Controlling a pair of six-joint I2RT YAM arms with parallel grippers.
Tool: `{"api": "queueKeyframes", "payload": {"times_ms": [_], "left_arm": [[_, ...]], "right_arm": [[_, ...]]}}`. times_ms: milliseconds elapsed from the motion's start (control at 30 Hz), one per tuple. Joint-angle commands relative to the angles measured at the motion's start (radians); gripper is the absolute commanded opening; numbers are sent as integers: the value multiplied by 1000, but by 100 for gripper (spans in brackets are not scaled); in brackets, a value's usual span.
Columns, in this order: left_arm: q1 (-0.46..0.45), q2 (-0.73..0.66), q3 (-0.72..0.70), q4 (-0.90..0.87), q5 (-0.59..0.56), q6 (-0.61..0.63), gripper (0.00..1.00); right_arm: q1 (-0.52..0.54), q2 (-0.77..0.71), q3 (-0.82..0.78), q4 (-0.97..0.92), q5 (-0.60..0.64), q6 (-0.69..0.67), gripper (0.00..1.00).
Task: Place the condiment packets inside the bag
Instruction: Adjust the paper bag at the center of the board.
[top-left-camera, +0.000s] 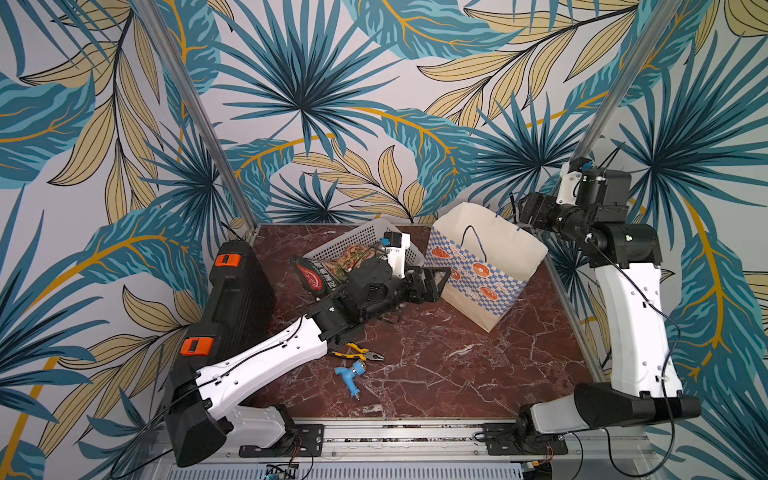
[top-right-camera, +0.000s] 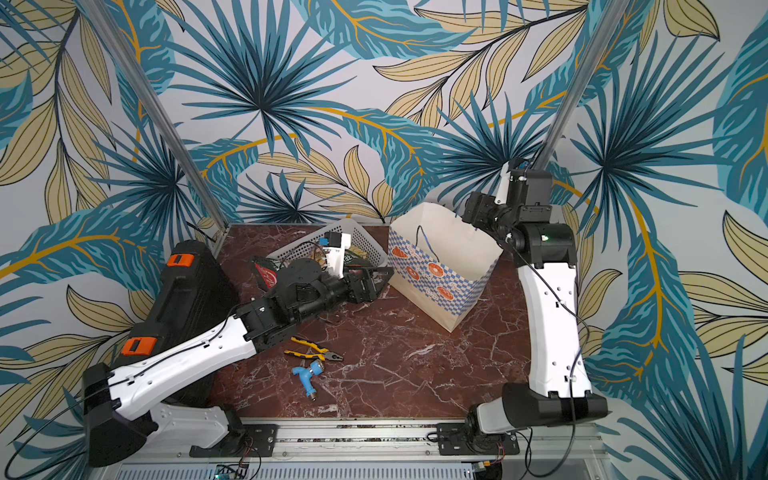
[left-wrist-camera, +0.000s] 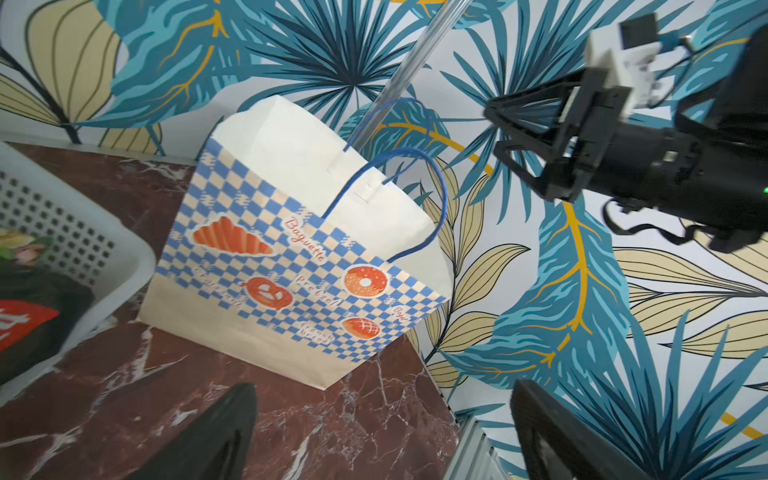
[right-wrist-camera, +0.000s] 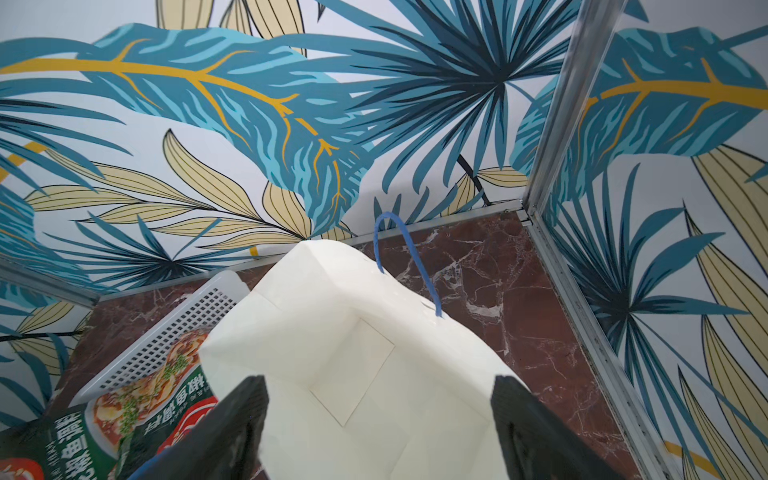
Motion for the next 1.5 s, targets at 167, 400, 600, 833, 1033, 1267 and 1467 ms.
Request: {"api": "queueKeyframes", "payload": {"times_ms": [167, 400, 600, 833, 1033, 1267, 1467], "left_arm": [[-10, 247, 331, -23, 6, -6, 100], [-7, 420, 541, -121, -92, -26, 86], [19, 460, 615, -188, -134, -18, 30], [122, 354, 553, -294, -139, 21, 0], [217, 361, 625, -390, -18, 77, 0], [246, 441, 743, -456, 29, 145, 0], [282, 506, 829, -494, 32, 167, 0]], "right_arm": [[-64, 171, 57, 129, -86, -28, 79], [-94, 319, 181, 117, -218, -61, 61], [-97, 337, 193, 73, -148, -87, 20], [-121, 200, 126, 53, -19, 10, 11], [-122, 22, -79, 108, 34, 70, 11], [-123, -85, -186, 109, 123, 74, 11], [-147, -99, -224, 96, 135, 75, 11]]}}
